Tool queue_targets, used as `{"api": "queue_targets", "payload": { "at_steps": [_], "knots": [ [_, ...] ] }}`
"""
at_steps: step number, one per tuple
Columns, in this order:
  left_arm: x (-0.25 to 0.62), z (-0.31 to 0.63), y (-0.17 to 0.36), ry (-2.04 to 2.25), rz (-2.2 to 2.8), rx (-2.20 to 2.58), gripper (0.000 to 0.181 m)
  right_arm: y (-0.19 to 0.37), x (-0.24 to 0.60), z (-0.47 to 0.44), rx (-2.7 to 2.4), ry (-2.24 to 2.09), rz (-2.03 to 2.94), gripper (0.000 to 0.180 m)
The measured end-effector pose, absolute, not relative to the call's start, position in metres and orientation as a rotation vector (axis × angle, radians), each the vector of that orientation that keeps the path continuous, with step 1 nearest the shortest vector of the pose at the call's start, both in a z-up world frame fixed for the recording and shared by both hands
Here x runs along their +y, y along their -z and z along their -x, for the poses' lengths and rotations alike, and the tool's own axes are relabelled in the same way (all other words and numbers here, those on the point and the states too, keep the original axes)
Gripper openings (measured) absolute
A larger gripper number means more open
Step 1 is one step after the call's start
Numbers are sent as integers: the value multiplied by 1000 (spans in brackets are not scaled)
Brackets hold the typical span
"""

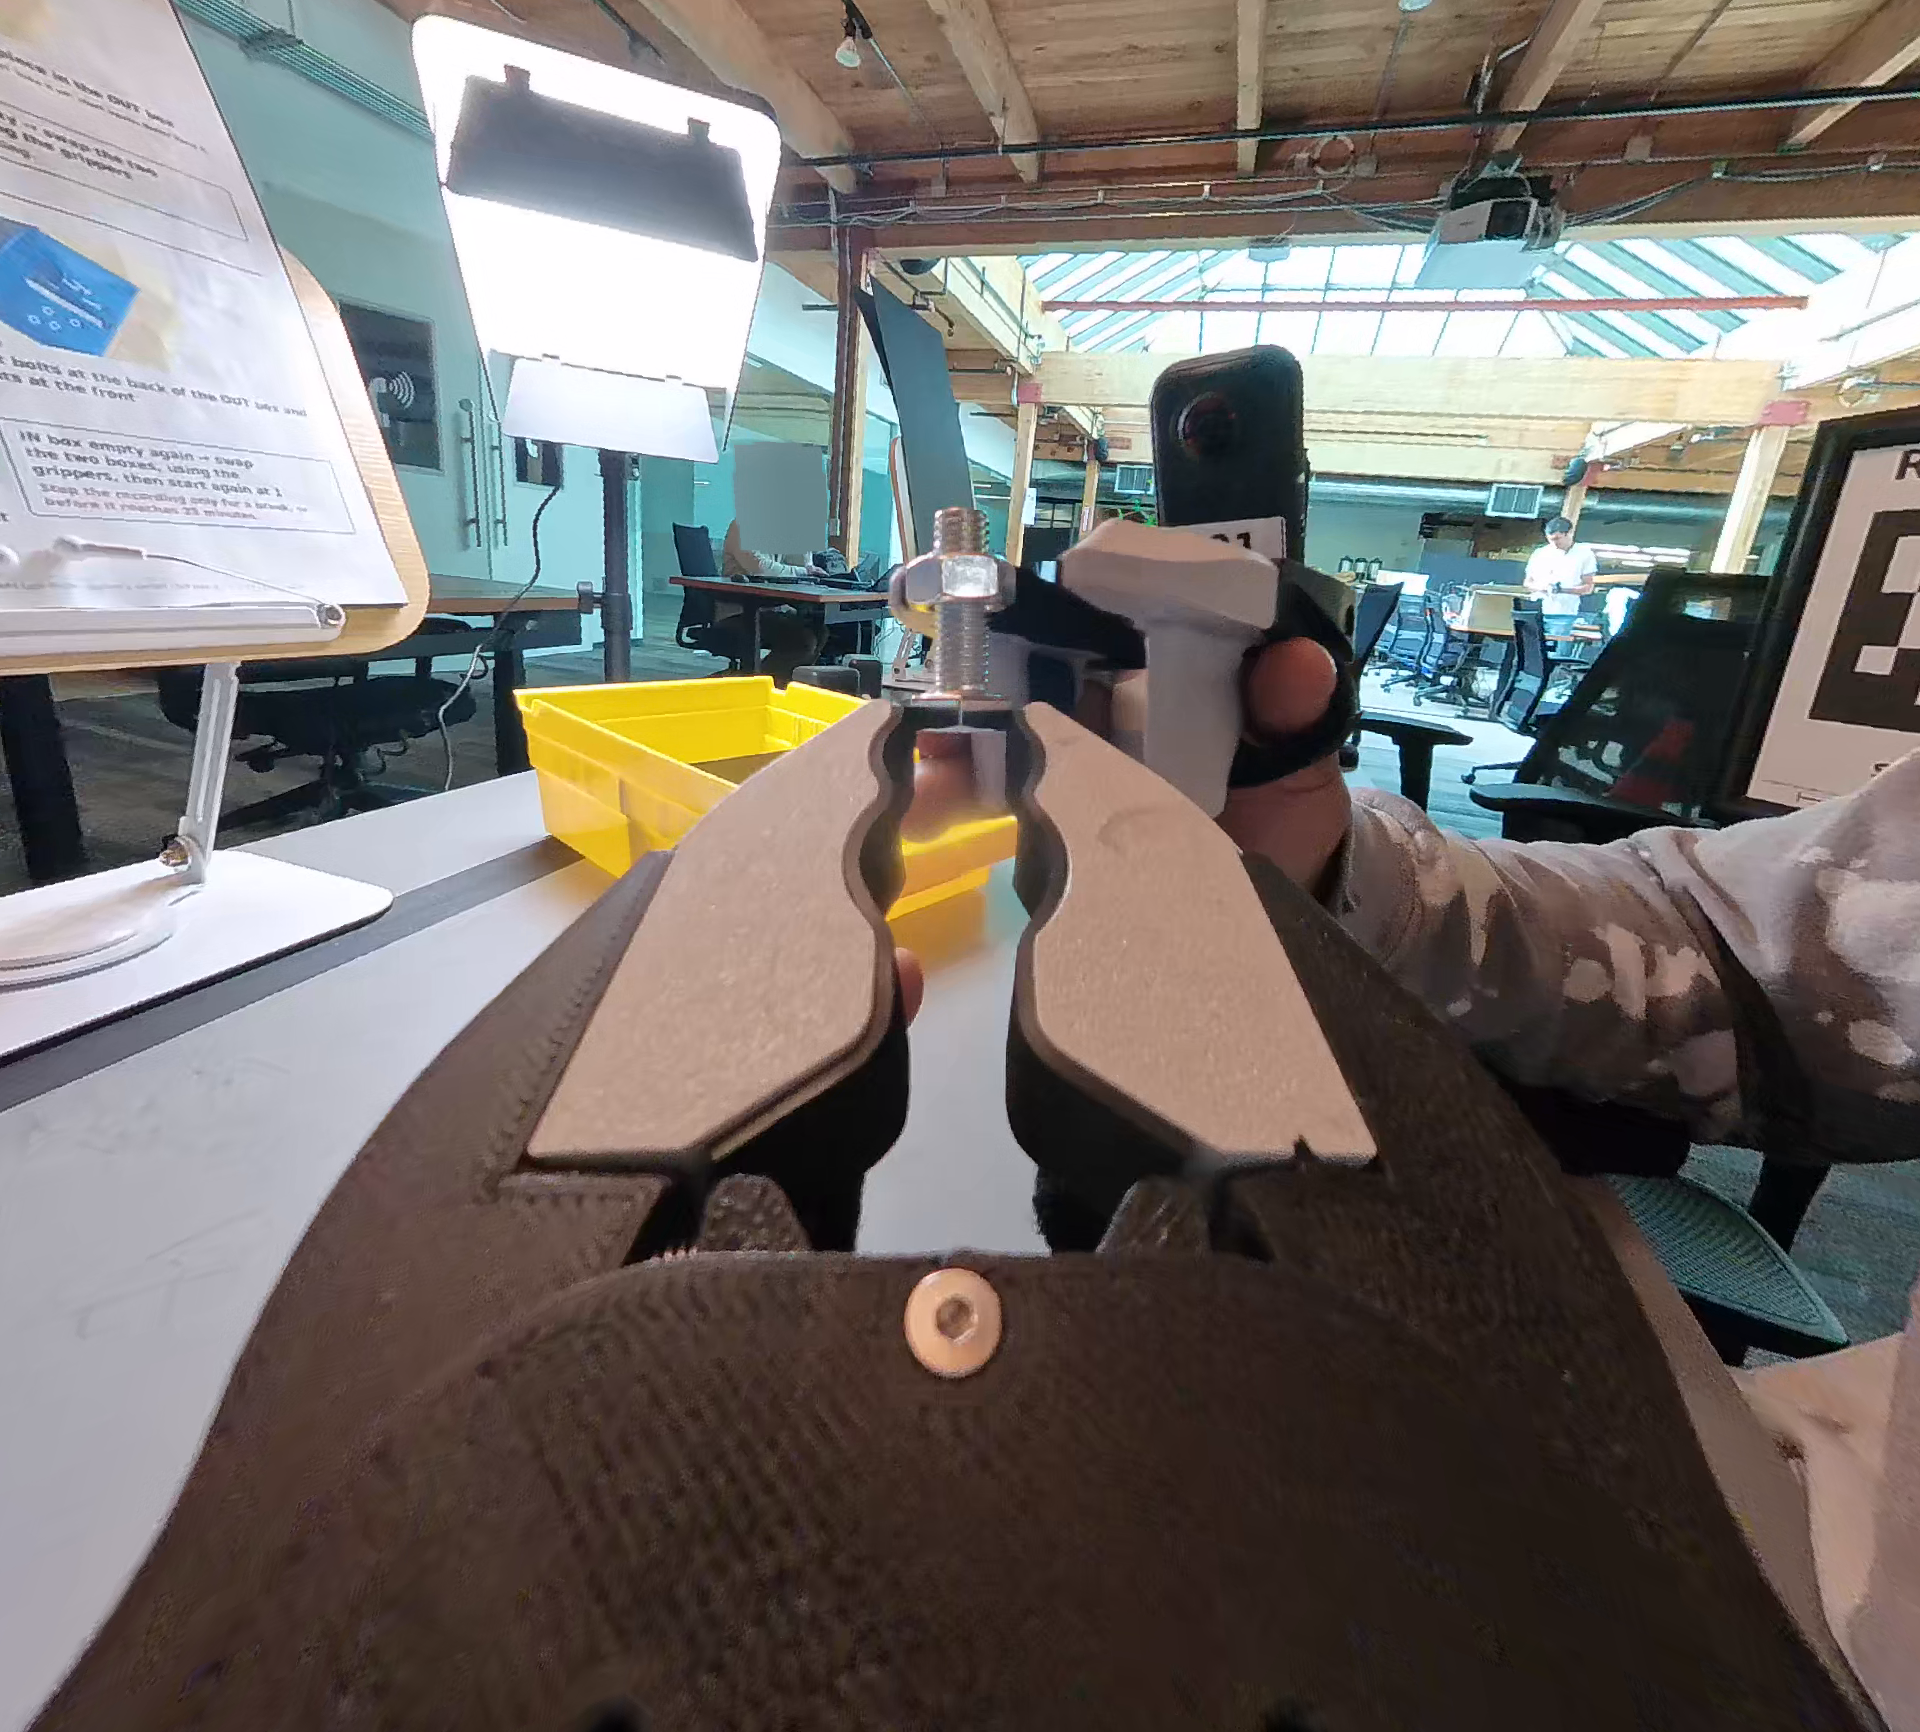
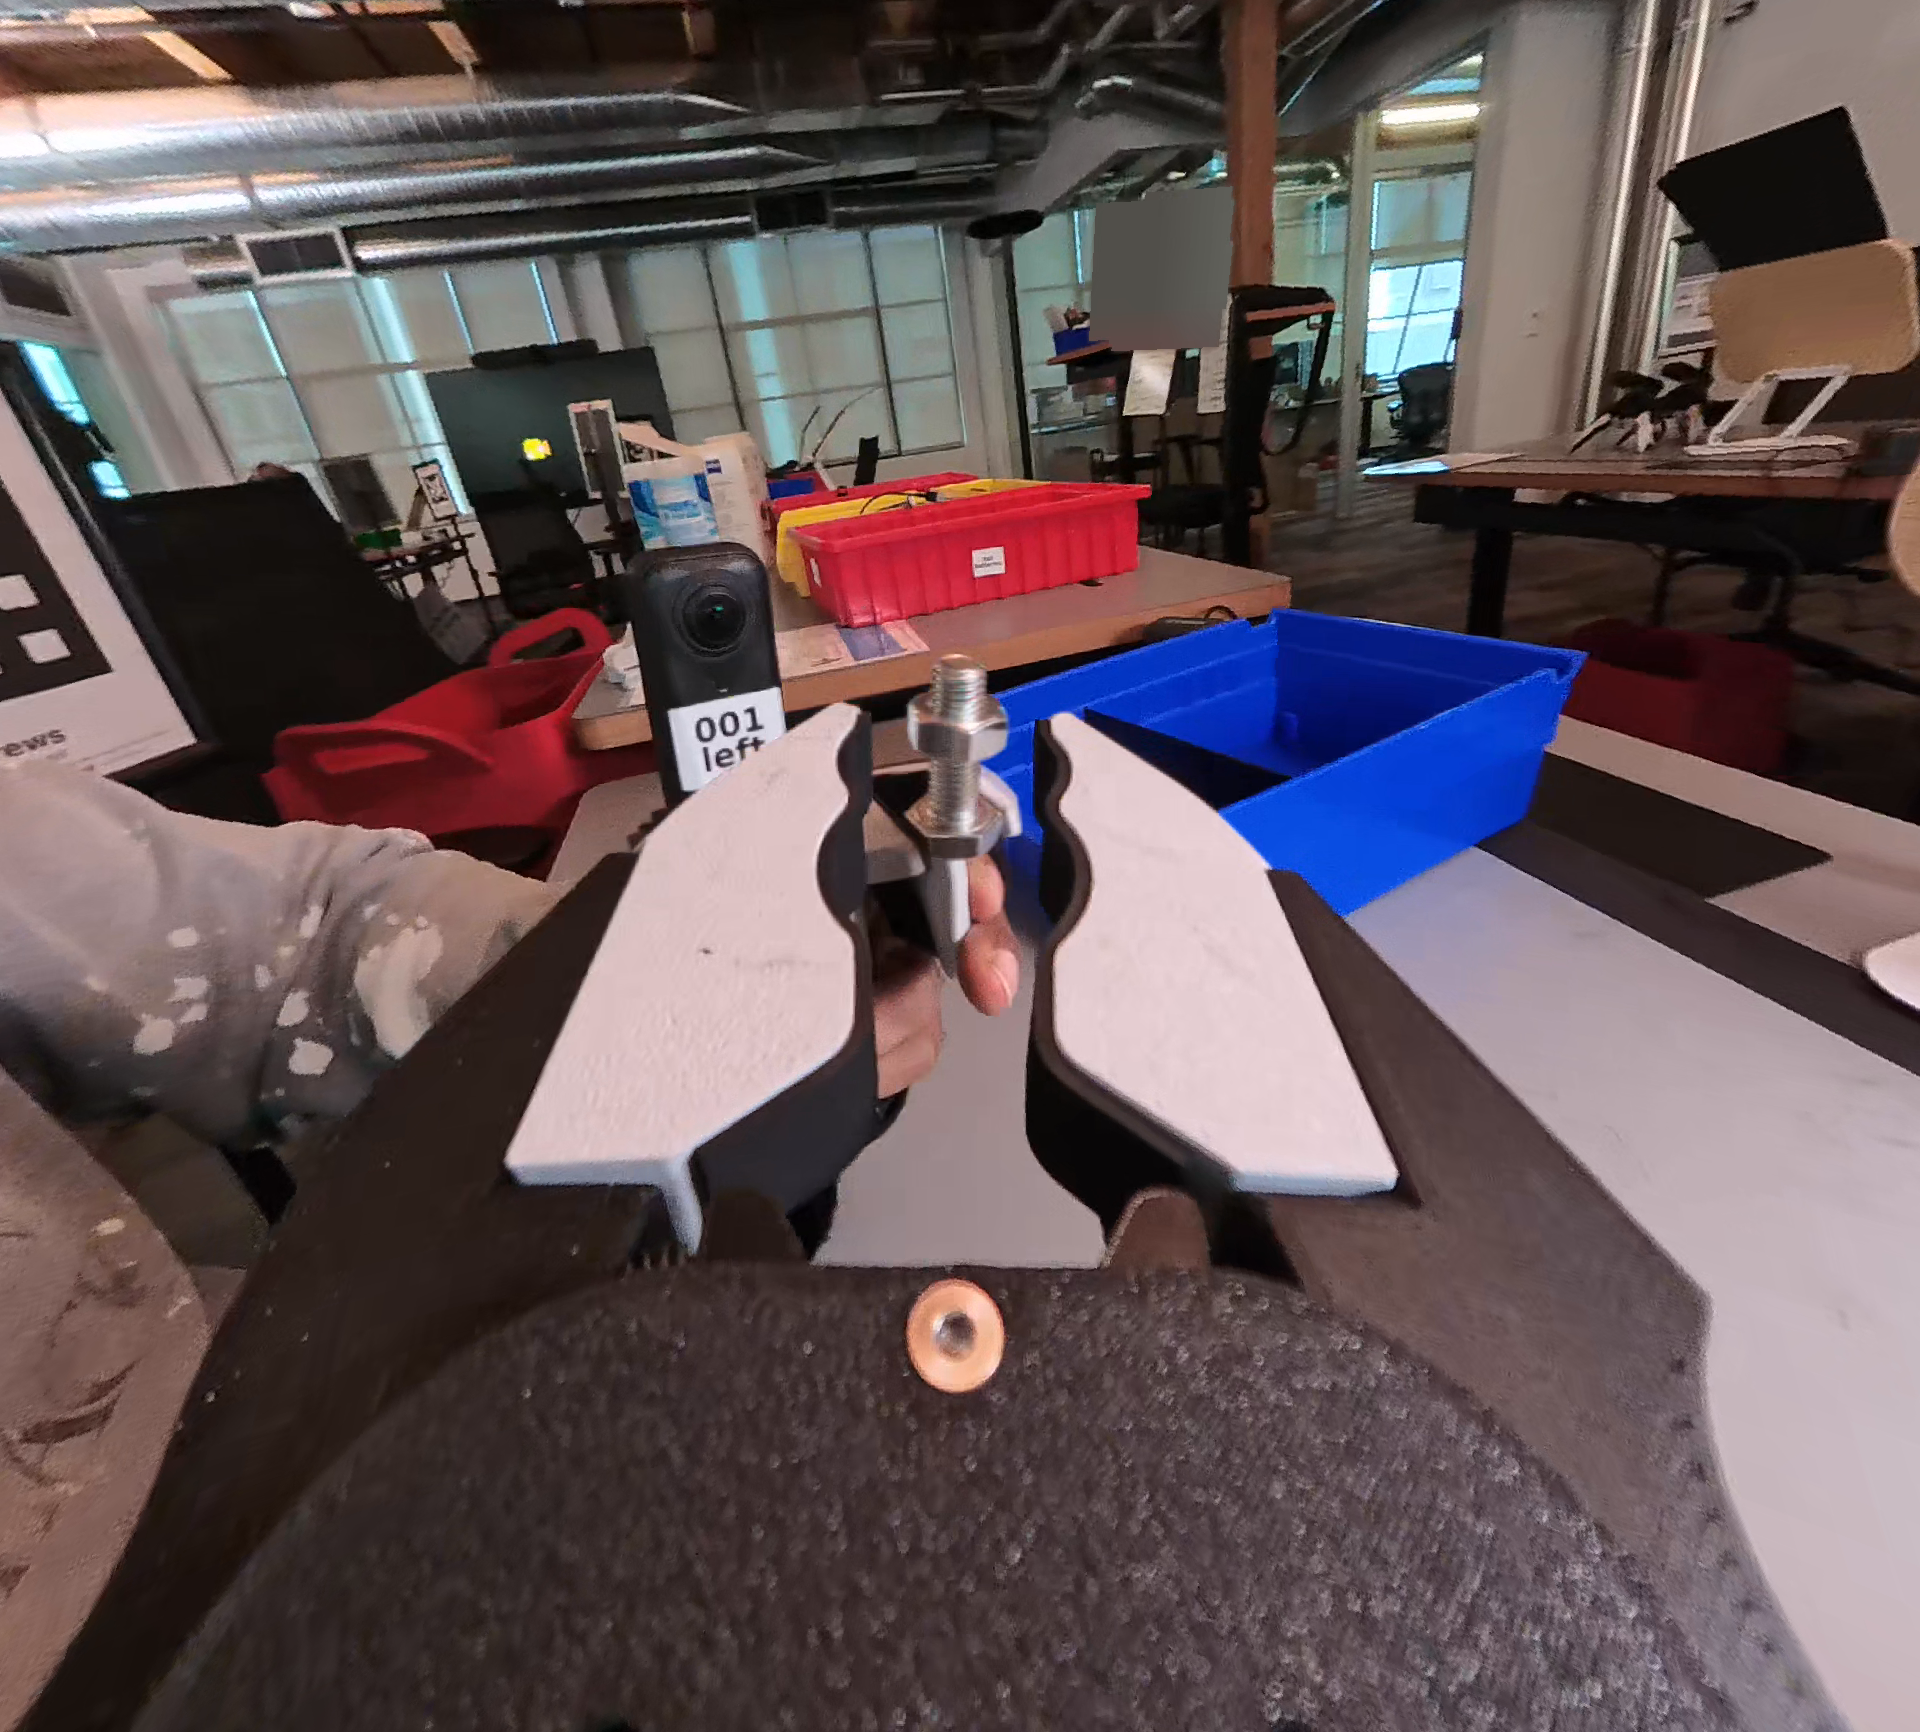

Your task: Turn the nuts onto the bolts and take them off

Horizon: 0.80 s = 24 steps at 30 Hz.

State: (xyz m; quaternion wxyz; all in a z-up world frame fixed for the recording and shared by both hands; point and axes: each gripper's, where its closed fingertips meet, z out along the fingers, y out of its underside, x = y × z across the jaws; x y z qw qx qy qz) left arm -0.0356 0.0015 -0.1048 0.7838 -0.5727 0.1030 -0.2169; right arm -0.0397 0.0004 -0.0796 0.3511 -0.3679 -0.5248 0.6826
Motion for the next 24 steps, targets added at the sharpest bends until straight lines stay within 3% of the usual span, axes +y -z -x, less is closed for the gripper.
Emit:
{"api": "queue_targets", "payload": {
  "at_steps": [2, 3, 4, 11, 17, 21, 24],
  "knots": [
    [0, 35, 103, 471, 1230, 218, 18, 79, 6, 40, -1336, -1759, 956, 20],
    [-1, 37, 100, 482, 1213, 211, 18, 79, 15, 41, -1300, -1747, 994, 2],
    [-3, 38, 98, 492, 1205, 208, 17, 78, 25, 41, -1256, -1731, 1007, 0],
    [-1, 35, 102, 490, 1215, 218, 18, 79, -2, 40, -1366, -1788, 953, 33],
    [-3, 40, 99, 503, 1201, 200, 17, 77, 29, 43, -1234, -1748, 1019, 5],
    [-3, 36, 99, 502, 1200, 212, 18, 77, 17, 40, -1298, -1813, 994, 24],
    [-1, 33, 103, 512, 1212, 224, 18, 78, -3, 40, -1364, -1826, 954, 28]
  ]
}}
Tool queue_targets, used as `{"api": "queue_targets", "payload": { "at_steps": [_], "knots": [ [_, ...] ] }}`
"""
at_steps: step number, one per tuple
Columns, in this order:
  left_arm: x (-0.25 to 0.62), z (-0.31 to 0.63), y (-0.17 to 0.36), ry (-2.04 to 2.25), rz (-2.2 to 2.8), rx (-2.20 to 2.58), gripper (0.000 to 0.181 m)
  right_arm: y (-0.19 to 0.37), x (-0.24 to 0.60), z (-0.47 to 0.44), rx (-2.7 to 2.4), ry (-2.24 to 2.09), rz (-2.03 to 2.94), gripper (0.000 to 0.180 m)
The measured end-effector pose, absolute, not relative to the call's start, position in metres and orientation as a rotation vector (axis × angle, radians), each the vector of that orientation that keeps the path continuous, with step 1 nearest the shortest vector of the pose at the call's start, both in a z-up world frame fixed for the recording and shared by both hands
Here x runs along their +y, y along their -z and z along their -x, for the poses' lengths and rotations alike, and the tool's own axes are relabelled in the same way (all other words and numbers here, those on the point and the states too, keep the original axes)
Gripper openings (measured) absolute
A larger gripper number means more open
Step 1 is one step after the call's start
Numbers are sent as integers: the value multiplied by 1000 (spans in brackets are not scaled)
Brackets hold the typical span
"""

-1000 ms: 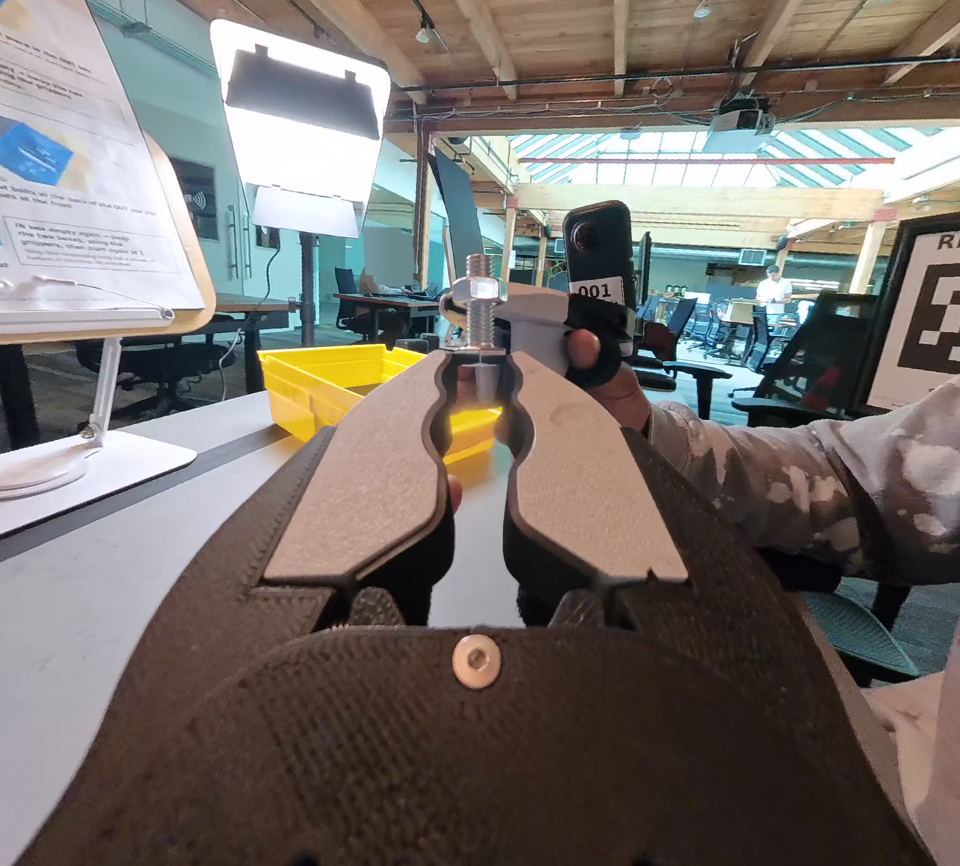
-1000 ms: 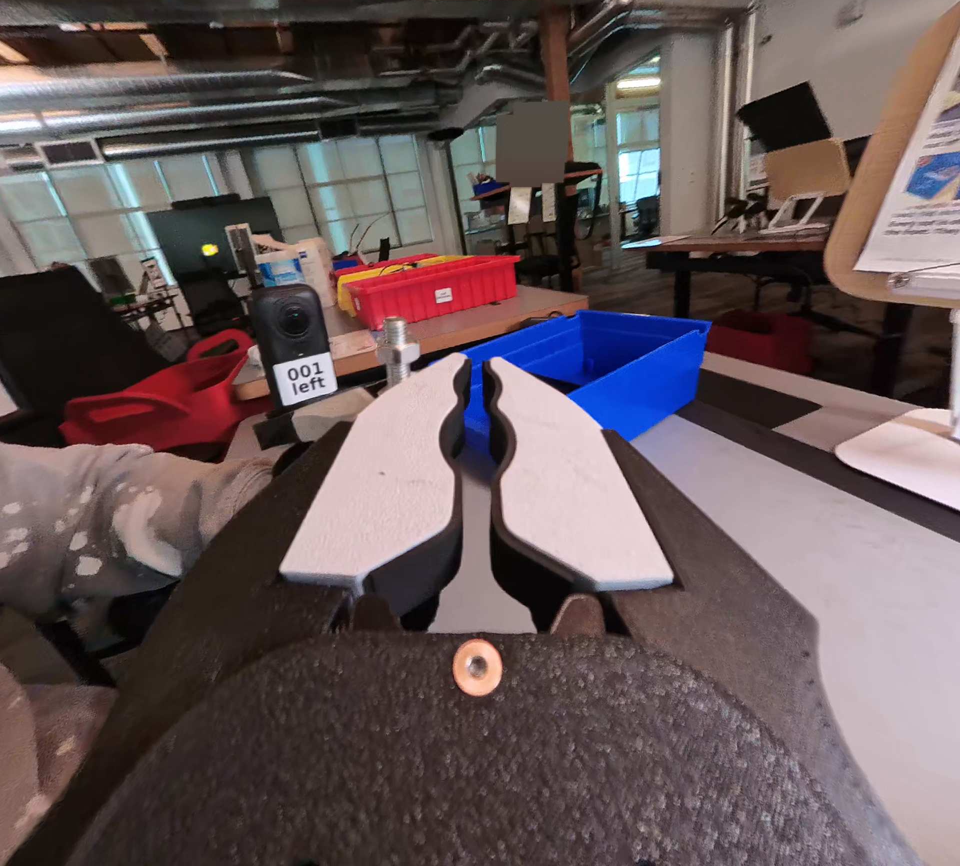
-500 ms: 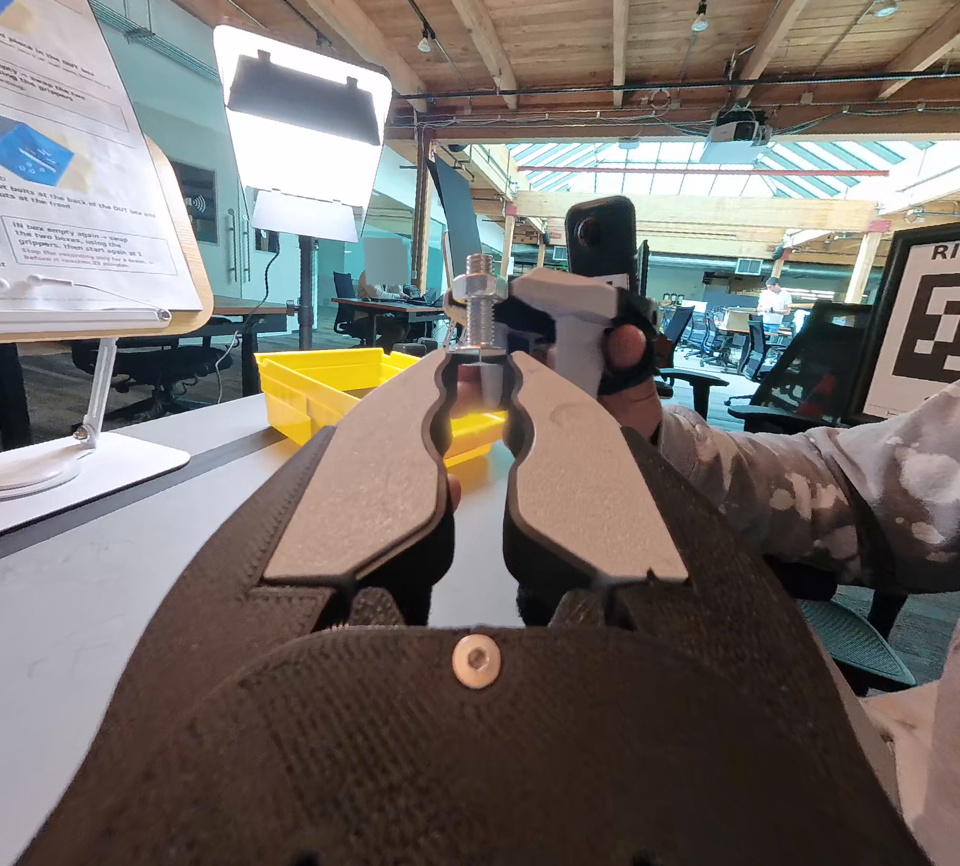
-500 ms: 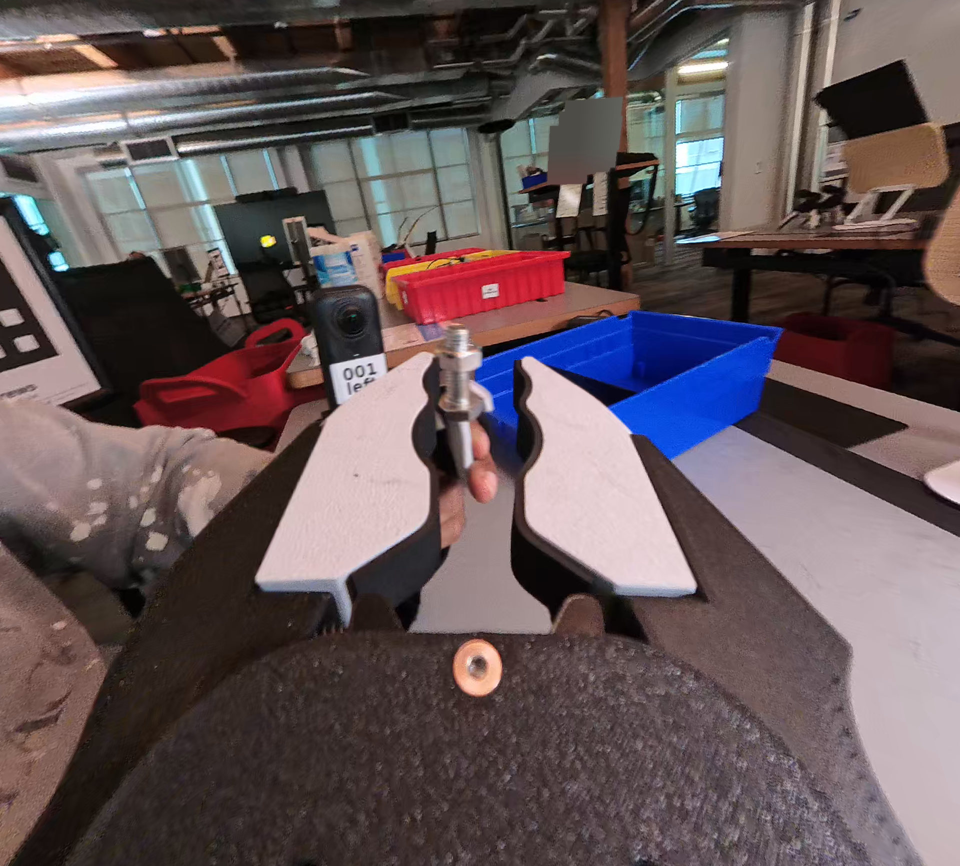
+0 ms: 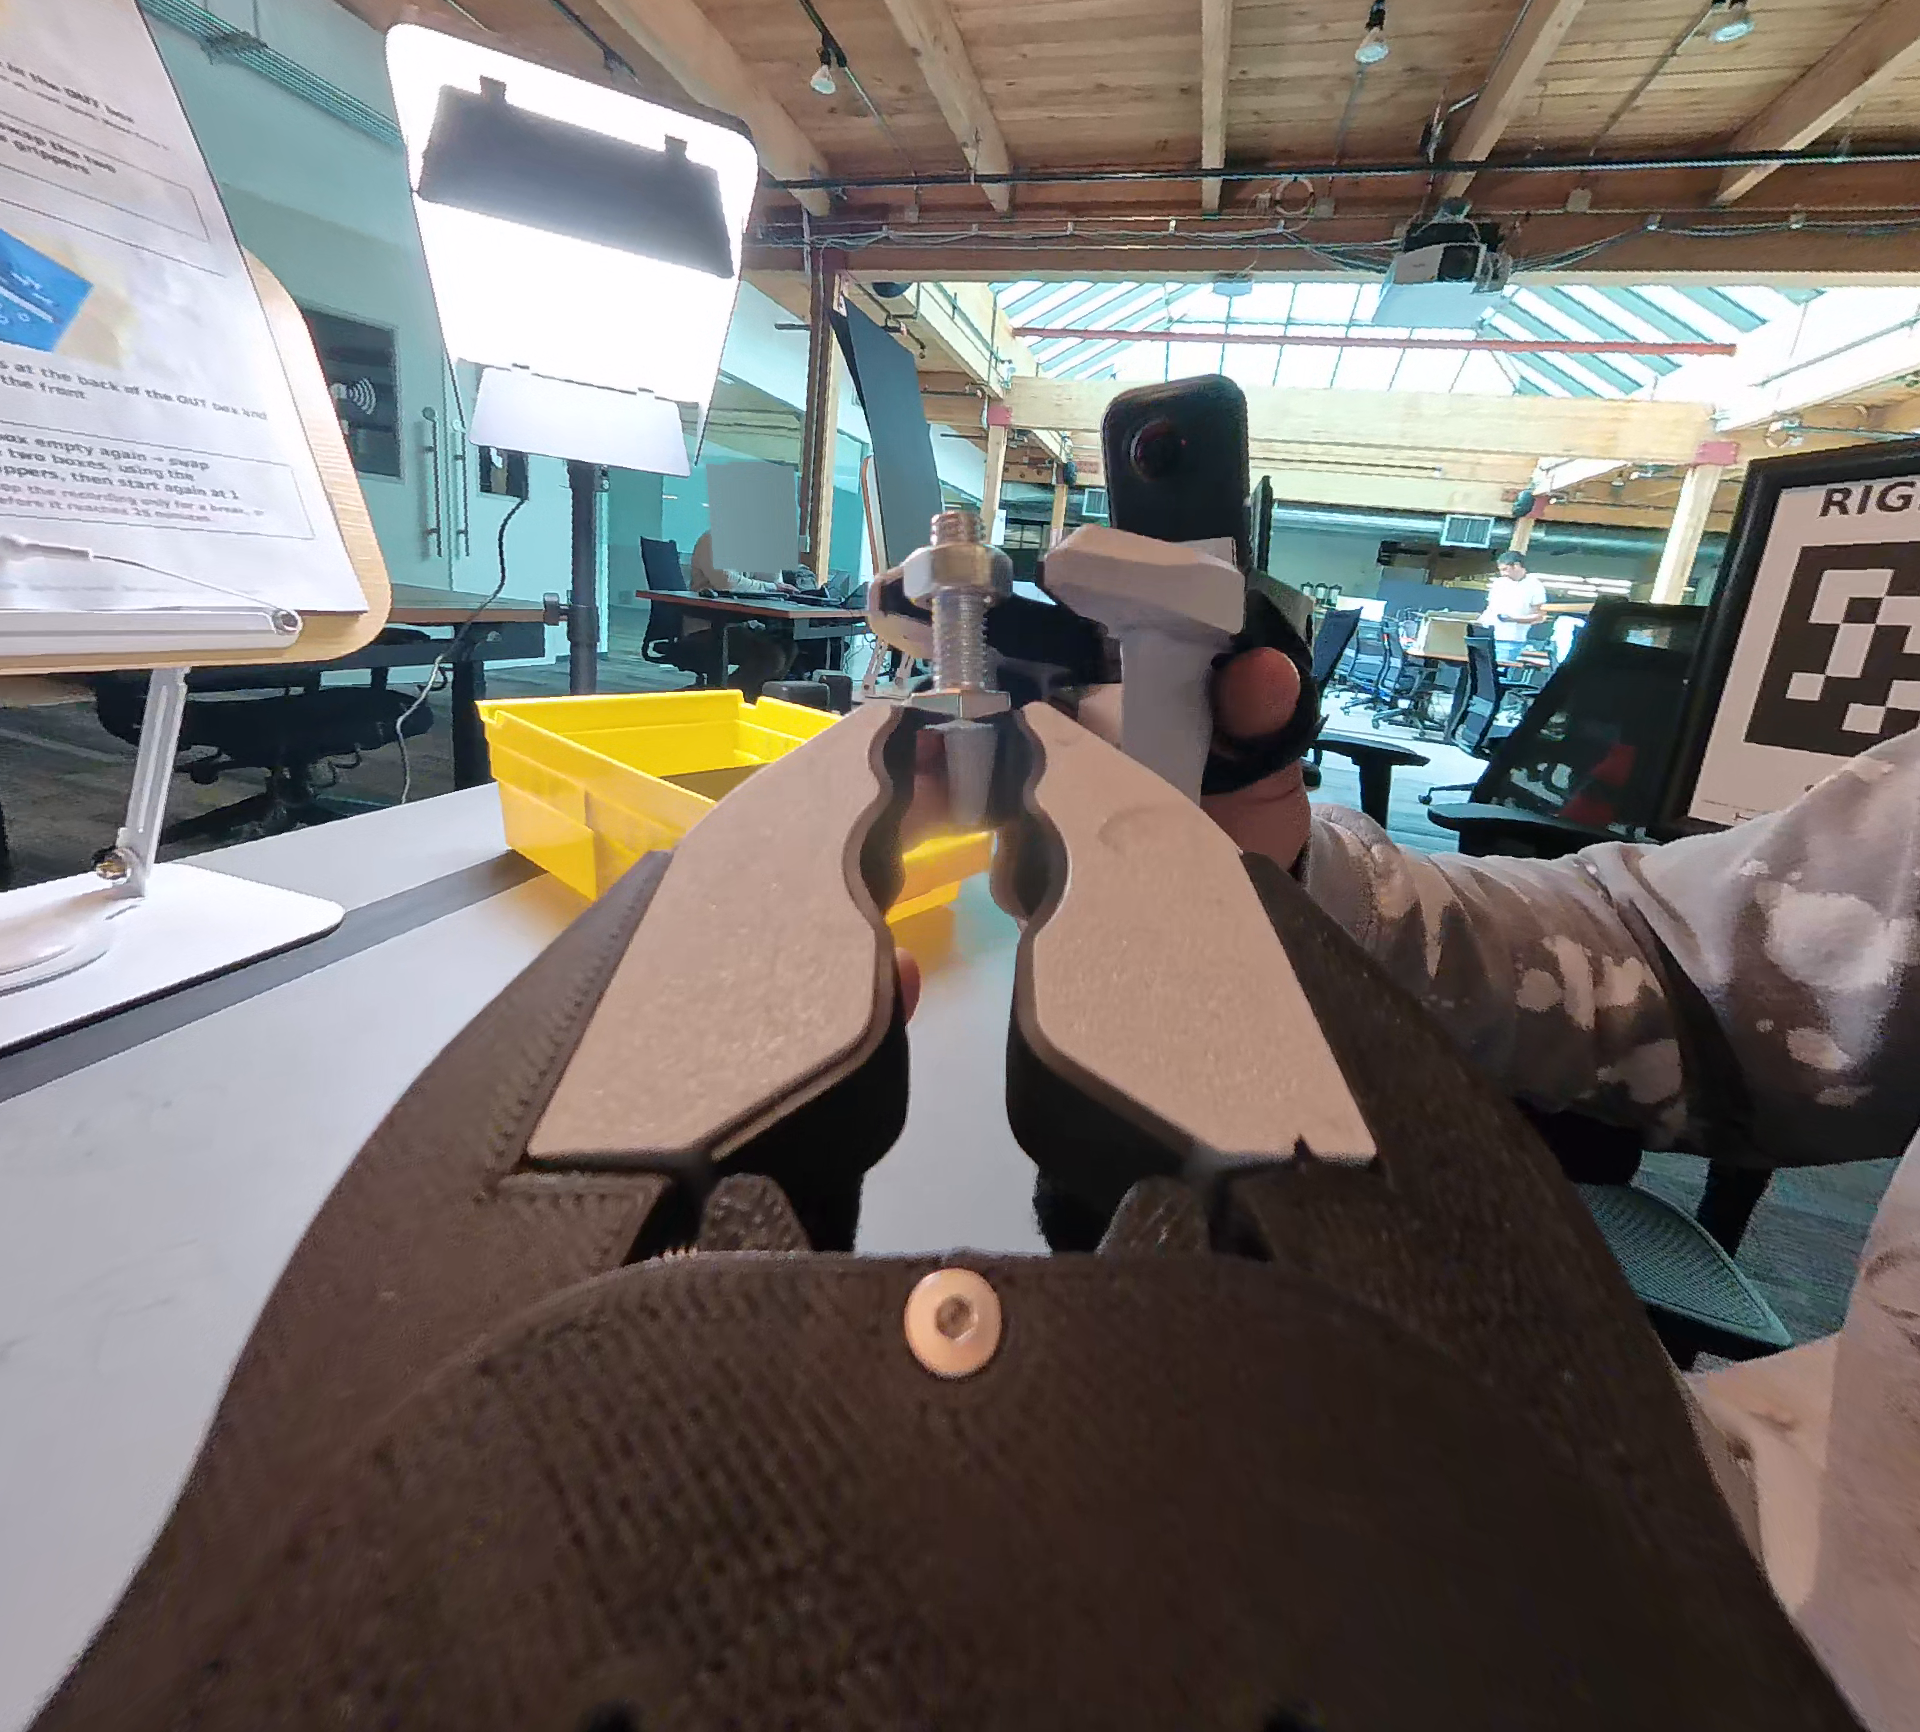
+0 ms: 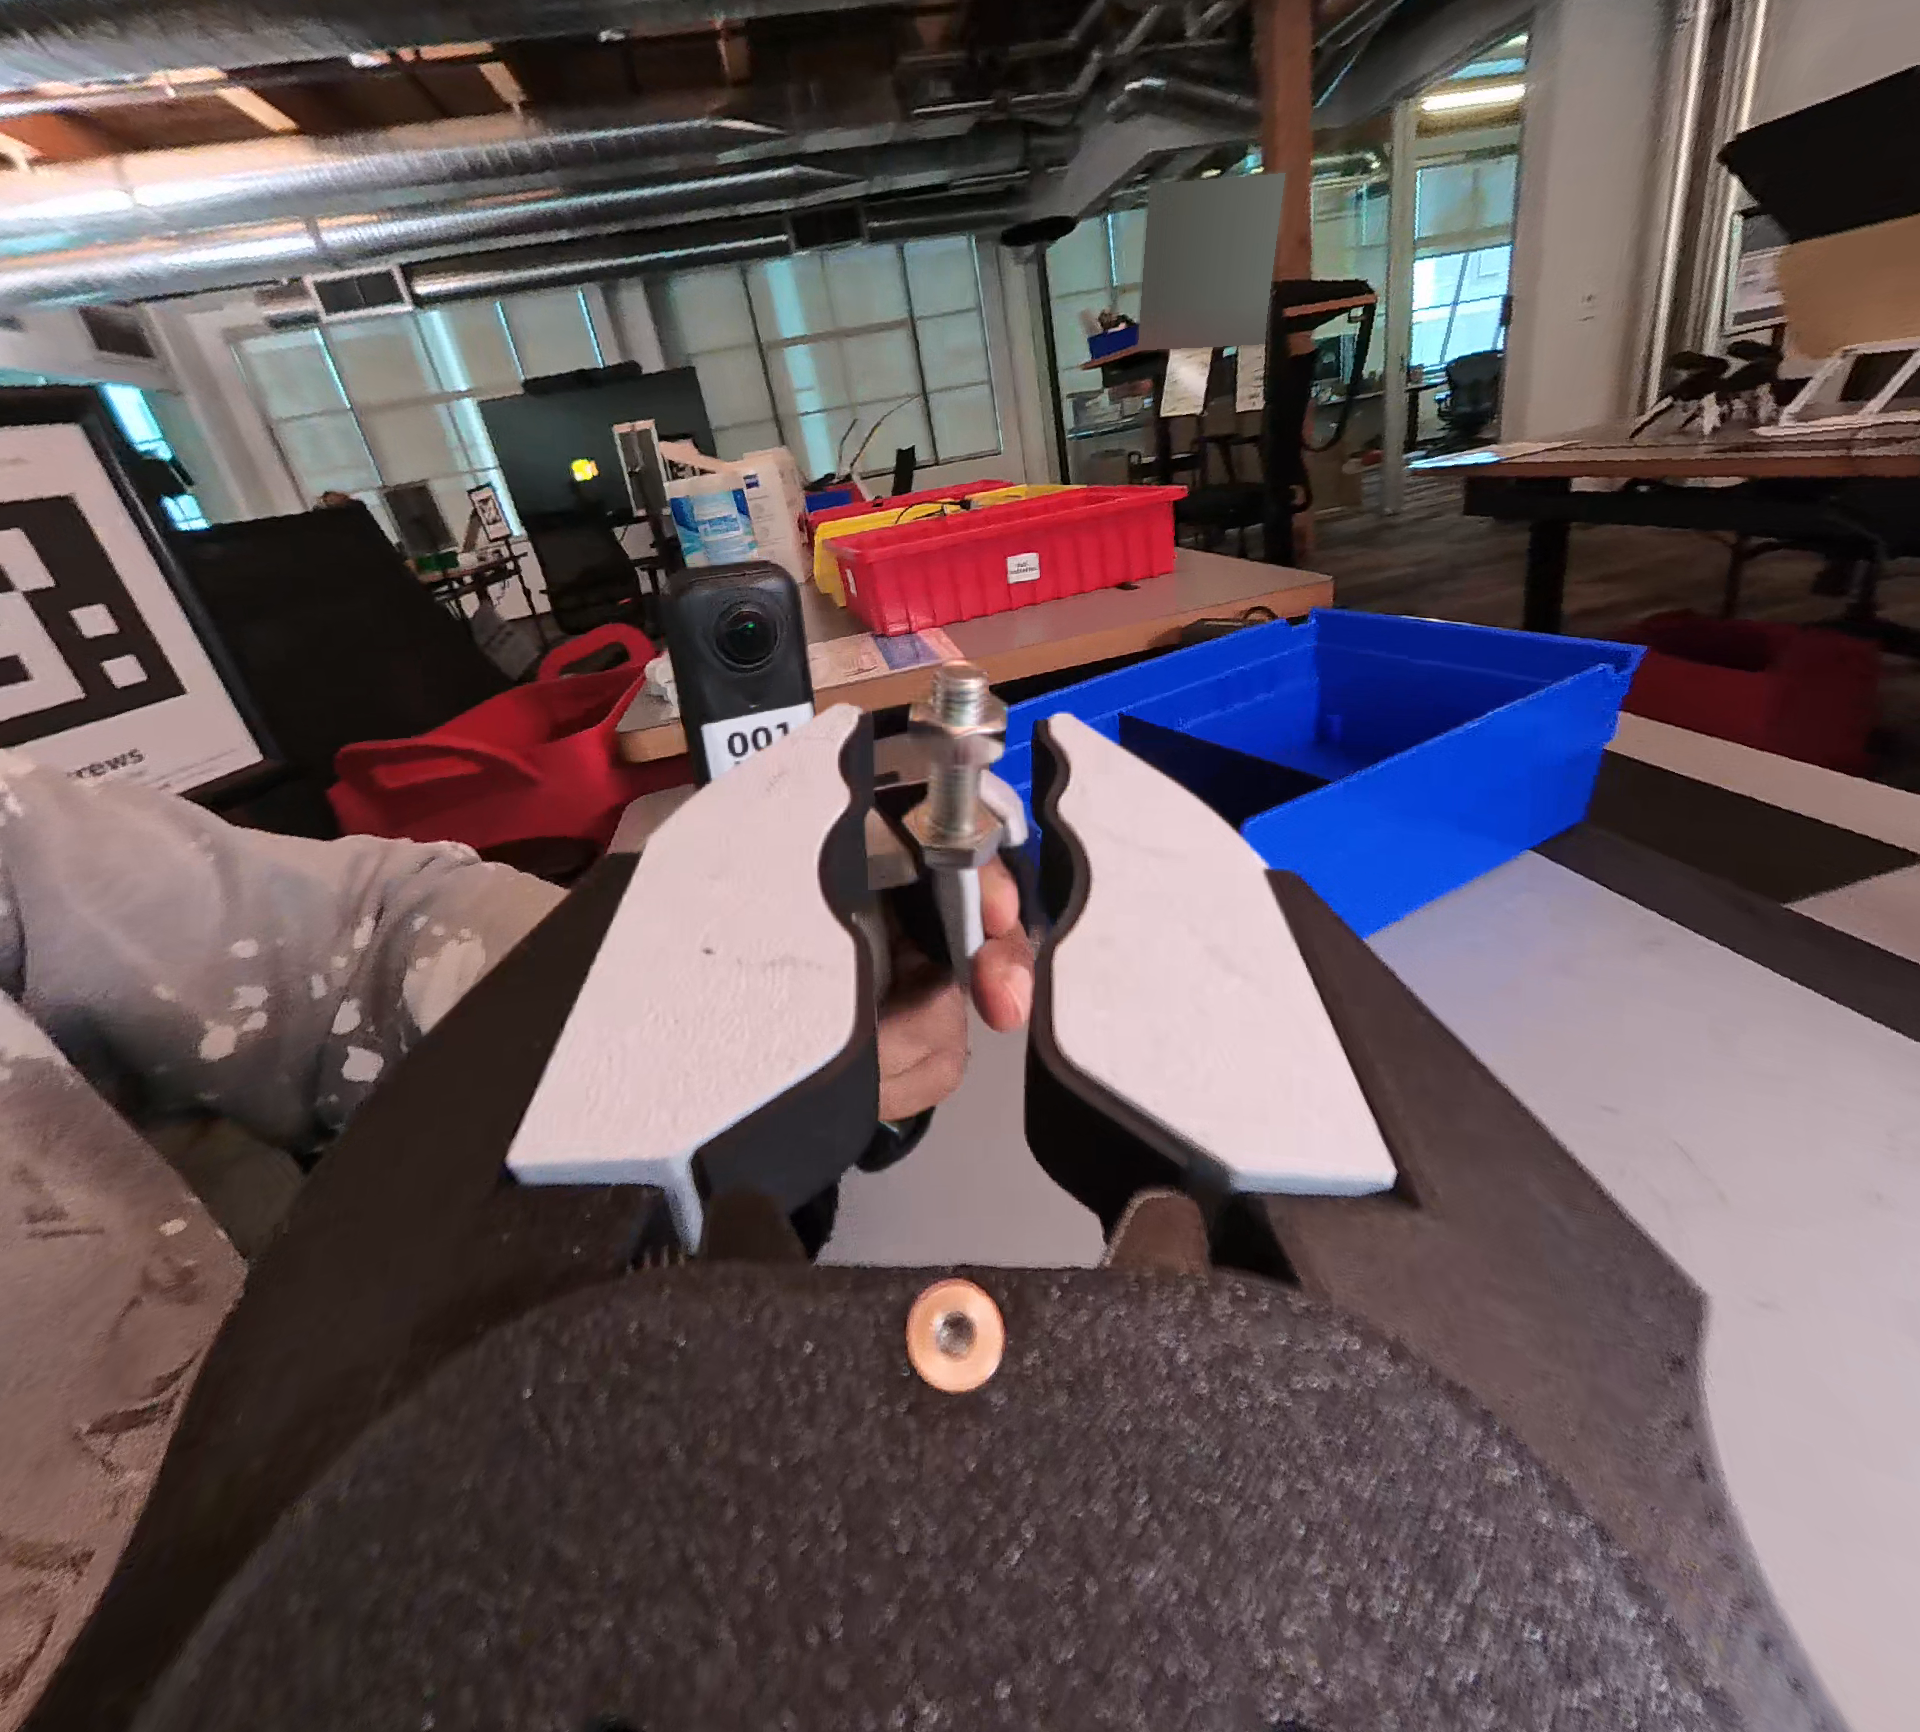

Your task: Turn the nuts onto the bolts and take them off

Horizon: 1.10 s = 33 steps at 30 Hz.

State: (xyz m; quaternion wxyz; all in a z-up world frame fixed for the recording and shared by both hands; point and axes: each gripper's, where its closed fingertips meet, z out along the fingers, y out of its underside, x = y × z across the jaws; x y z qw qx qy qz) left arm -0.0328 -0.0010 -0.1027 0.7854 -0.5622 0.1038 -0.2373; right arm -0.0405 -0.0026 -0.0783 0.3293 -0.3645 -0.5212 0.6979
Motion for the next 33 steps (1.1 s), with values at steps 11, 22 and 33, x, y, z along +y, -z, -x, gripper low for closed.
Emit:
{"api": "queue_targets", "payload": {
  "at_steps": [11, 22, 33],
  "knots": [
    [7, 21, 120, 595, 1313, 263, 18, 96, -2, 38, -1560, -1711, 892, 19],
    [10, 21, 124, 613, 1343, 244, 22, 101, 0, 39, -1558, -1720, 903, 19],
    [8, 25, 120, 522, 1334, 258, 18, 98, 2, 39, -1517, -1718, 900, 28]
  ]
}}
